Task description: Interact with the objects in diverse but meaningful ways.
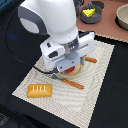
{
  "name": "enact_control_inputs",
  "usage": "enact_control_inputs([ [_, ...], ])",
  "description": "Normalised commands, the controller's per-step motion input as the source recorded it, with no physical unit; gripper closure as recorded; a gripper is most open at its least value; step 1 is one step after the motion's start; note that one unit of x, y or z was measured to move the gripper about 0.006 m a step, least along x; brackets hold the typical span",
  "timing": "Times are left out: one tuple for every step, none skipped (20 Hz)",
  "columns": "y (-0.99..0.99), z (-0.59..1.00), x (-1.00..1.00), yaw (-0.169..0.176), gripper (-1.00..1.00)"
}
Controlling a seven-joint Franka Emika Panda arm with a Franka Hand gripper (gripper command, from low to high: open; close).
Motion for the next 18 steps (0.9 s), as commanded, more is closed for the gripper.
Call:
enact_control_inputs([
  [0.02,0.6,-0.05,0.0,-1.0],
  [0.0,0.57,-0.1,0.017,-1.0],
  [0.0,0.47,-0.11,0.042,-1.0],
  [0.0,0.39,-0.11,0.056,-1.0],
  [-0.05,0.23,-0.16,0.068,-1.0],
  [-0.13,0.18,-0.21,0.072,-1.0],
  [-0.22,0.15,-0.27,0.075,-1.0],
  [-0.27,0.15,-0.35,0.077,-1.0],
  [-0.32,0.14,-0.41,0.076,-1.0],
  [-0.42,0.1,-0.48,0.079,-1.0],
  [-0.43,0.08,-0.52,0.074,-1.0],
  [-0.45,0.05,-0.54,0.074,-1.0],
  [-0.47,0.01,-0.55,0.069,-1.0],
  [-0.48,0.0,-0.57,0.064,-1.0],
  [-0.49,0.0,-0.58,0.064,-1.0],
  [-0.49,0.0,-0.59,0.062,-1.0],
  [-0.49,0.0,-0.6,0.06,-1.0],
  [-0.5,0.0,-0.61,0.059,-1.0],
])
